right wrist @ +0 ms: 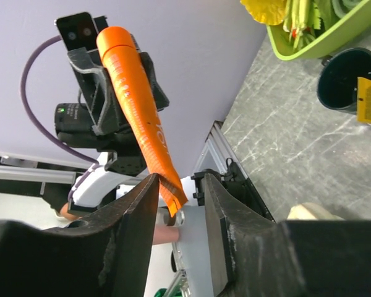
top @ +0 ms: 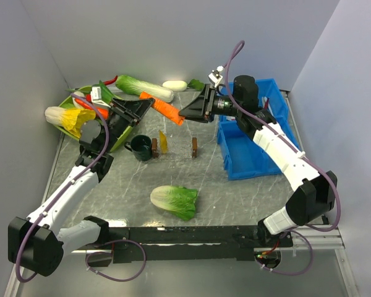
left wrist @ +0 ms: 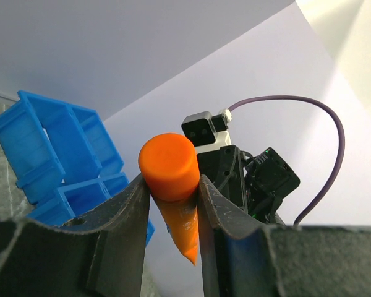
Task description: Prepare toiletry sets of a toothbrush and toothpaste on the tray
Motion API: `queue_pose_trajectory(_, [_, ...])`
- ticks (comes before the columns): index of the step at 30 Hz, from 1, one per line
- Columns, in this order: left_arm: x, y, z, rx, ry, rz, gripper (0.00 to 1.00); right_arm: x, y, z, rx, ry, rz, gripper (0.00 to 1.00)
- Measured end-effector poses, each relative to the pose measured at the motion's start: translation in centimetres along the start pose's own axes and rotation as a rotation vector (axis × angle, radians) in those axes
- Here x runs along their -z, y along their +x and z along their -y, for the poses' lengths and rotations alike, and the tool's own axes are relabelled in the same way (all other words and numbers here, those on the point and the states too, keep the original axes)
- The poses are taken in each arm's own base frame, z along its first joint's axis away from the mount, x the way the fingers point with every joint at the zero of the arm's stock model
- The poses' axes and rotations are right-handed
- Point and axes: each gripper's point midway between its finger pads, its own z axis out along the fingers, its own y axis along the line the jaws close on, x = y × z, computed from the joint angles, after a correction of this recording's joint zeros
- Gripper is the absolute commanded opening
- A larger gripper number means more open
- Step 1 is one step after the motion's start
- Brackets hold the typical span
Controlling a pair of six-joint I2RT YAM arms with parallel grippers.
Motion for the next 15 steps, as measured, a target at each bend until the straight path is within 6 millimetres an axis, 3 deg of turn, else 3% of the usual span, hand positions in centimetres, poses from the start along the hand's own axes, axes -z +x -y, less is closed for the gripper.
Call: queue_pose_trajectory(15, [-0.07,-0.06,-0.01,0.001,-0.004,0.010,0.01,-0.66,0.73,-1.10,-0.026,-0.045,-0.035,0.46])
